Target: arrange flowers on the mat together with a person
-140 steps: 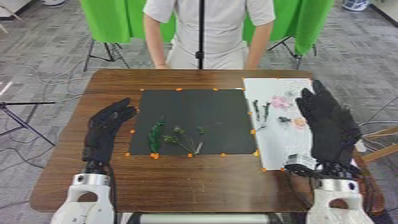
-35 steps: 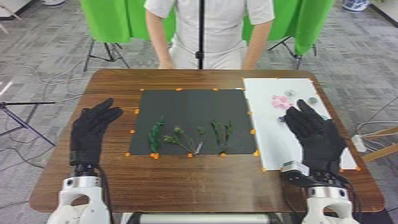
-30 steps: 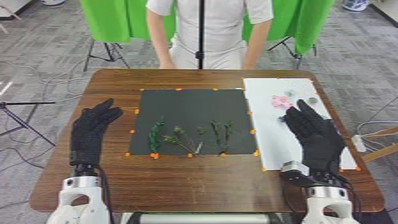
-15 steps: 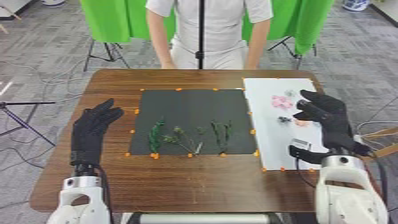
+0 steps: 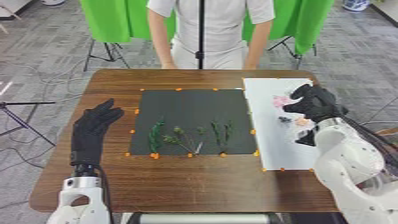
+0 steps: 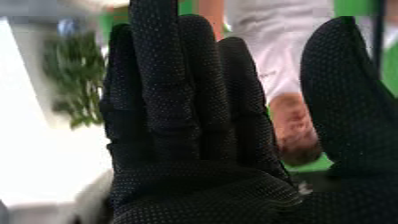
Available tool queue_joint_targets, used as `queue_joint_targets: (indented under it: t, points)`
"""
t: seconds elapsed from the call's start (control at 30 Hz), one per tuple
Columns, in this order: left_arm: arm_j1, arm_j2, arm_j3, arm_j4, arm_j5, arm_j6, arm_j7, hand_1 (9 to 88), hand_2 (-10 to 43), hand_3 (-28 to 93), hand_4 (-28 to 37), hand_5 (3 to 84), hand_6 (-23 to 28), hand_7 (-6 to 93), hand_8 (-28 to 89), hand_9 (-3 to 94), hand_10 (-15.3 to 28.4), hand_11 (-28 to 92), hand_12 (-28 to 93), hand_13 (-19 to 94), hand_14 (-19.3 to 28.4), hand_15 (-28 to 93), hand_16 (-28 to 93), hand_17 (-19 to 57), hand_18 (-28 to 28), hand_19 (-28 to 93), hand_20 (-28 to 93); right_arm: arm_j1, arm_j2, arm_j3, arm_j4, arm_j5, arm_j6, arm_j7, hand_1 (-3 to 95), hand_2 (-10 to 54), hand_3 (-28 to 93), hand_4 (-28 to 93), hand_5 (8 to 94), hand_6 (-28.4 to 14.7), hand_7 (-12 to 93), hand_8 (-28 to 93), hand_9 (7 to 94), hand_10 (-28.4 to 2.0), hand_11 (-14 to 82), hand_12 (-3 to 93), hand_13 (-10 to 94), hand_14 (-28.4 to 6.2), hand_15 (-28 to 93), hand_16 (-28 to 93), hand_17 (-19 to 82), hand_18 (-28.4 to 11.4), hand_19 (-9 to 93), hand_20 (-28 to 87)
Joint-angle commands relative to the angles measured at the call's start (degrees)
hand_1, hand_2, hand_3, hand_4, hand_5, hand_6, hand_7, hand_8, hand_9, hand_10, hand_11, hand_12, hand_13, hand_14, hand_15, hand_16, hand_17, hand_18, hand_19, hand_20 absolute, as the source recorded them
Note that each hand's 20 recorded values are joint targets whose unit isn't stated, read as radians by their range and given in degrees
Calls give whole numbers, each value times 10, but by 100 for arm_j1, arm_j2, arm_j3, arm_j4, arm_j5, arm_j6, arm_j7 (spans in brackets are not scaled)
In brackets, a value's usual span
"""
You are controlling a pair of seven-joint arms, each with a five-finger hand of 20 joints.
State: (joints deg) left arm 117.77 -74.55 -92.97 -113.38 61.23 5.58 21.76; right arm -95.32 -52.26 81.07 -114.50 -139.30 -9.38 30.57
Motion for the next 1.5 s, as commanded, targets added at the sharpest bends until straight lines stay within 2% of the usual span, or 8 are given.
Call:
queue_joint_targets:
  t: [0.03,0.57,0.93,1.1,1.17,1.3,1.4,1.5]
  points:
    - [76,-22,7,-16,24,-38,-59,175,82,666,-283,523,59,103,-53,520,153,180,139,437,189,162,9,125,127,93,228,389,220,-213,334,-215,-620,54,378,-95,676,-228,590,7,110,-80,718,-121,163,192,774,-85,308,291,392,-174,629,442]
    - [49,-14,30,-10,36,-39,-60,186,77,666,-283,523,62,101,-53,519,154,181,138,435,189,160,8,125,127,94,227,647,82,-725,797,-10,-859,-72,387,-95,671,-239,599,14,115,-81,754,-115,171,195,811,-67,322,308,416,-179,670,442]
    - [56,-7,35,-9,22,-43,-64,192,76,665,-283,522,62,101,-52,517,154,181,138,435,189,161,9,124,127,96,227,732,-18,-1066,1108,-539,-965,34,405,-95,681,-250,607,17,117,-83,765,-114,171,192,835,-52,366,329,427,-182,723,453]
    - [67,-9,15,-13,23,-39,-66,193,75,666,-283,521,61,102,-52,516,153,181,137,435,188,161,9,124,127,95,227,664,-34,-1280,1278,-743,-425,69,447,-95,681,-264,640,28,130,-87,790,-106,177,193,855,-43,394,333,440,-180,754,458]
    - [52,-18,17,-6,24,-55,-68,192,74,668,-283,521,61,102,-53,516,154,181,137,434,188,160,9,124,128,97,227,639,-49,-1349,1358,-866,-187,45,513,-95,626,-268,677,37,142,-94,826,-95,134,256,871,-35,415,334,455,-179,779,456]
    - [24,-25,19,7,33,-68,-72,193,73,668,-283,521,60,103,-53,516,154,181,137,436,188,162,9,124,128,97,228,609,-46,-1454,1484,-925,237,3,639,-95,497,-224,774,42,155,22,899,-79,59,329,906,-20,433,340,484,-175,807,451]
    - [34,-19,-19,9,41,-49,-80,193,72,668,-283,521,61,103,-53,516,154,182,138,436,188,161,8,124,128,98,228,605,-19,-1459,1454,-898,476,-25,655,-95,520,-225,830,43,161,52,927,-70,58,337,928,-12,436,348,506,-170,821,444]
    - [87,100,-116,-15,31,23,-77,194,70,668,-283,521,62,102,-53,517,154,182,137,435,189,161,8,124,128,97,227,623,59,-1331,1147,-861,622,35,654,-95,551,-235,848,42,165,61,935,-68,72,333,935,-7,457,357,516,-170,840,443]
